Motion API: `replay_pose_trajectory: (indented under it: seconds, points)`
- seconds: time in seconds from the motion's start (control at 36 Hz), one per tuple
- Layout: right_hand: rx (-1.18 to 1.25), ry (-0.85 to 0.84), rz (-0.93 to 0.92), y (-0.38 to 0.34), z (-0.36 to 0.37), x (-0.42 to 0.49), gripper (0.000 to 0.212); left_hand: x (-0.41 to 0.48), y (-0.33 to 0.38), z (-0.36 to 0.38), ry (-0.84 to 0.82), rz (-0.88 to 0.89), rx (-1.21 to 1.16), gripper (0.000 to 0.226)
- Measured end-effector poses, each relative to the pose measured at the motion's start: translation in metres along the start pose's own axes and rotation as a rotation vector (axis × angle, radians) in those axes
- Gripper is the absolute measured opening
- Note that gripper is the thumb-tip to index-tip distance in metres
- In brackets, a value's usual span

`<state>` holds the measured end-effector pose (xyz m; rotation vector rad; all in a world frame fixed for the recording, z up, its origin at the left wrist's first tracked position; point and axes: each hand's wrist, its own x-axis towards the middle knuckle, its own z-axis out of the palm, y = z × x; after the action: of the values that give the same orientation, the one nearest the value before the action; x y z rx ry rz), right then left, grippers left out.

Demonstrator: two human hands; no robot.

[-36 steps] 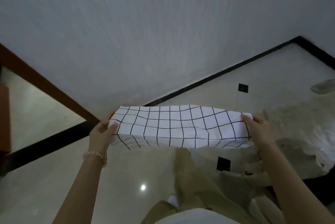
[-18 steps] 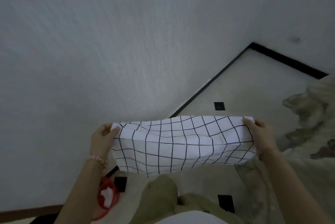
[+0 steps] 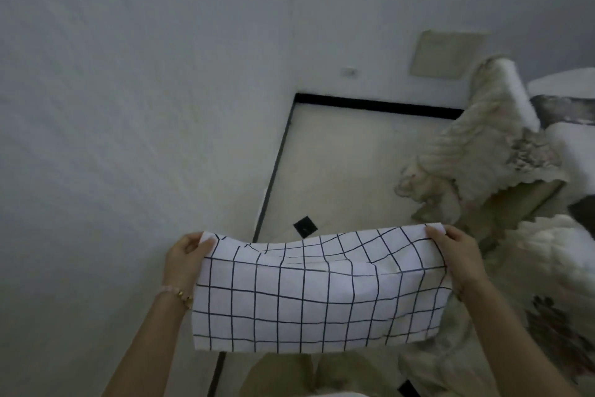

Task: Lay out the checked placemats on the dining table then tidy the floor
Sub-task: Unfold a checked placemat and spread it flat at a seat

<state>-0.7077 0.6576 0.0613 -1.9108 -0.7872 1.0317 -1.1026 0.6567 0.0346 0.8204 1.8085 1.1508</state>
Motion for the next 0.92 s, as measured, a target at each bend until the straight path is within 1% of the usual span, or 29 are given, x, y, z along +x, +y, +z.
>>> replay_pose_trajectory:
  seconds: [0.14,0.22,0.36,0.44,0.53,0.58,0.64,0.72,0.83,0.92]
  points:
    - [0.071,0.160,0.011,-0.031,-0.005,0.034,0.021,0.077,0.063,0.049,-0.155,0.100,0.033,0.011]
    - [0.106,0.232,0.018,-0.039,-0.005,0.053,0.016,0.116,0.087,0.081,-0.204,0.127,0.030,0.014]
    - [0.171,0.300,0.105,-0.045,0.002,0.096,0.016,0.172,0.102,0.134,-0.300,0.105,0.057,0.006]
    - [0.195,0.322,0.139,-0.052,0.009,0.130,0.014,0.204,0.111,0.166,-0.357,0.087,0.073,0.012]
    - [0.201,0.332,0.155,-0.065,0.016,0.171,0.015,0.240,0.126,0.200,-0.380,0.067,0.093,0.009]
    - [0.210,0.342,0.143,-0.080,0.020,0.199,0.015,0.266,0.142,0.224,-0.391,0.076,0.091,0.004]
    - [0.200,0.352,0.125,-0.097,0.024,0.227,0.018,0.291,0.165,0.250,-0.395,0.103,0.089,0.010]
    - [0.173,0.375,0.088,-0.130,0.025,0.265,0.020,0.324,0.202,0.286,-0.404,0.165,0.079,0.010]
    - [0.171,0.455,0.025,-0.170,0.017,0.306,0.020,0.363,0.242,0.334,-0.447,0.217,0.038,0.010]
    - [0.165,0.527,-0.032,-0.191,0.007,0.326,0.018,0.385,0.265,0.375,-0.521,0.227,0.039,0.017]
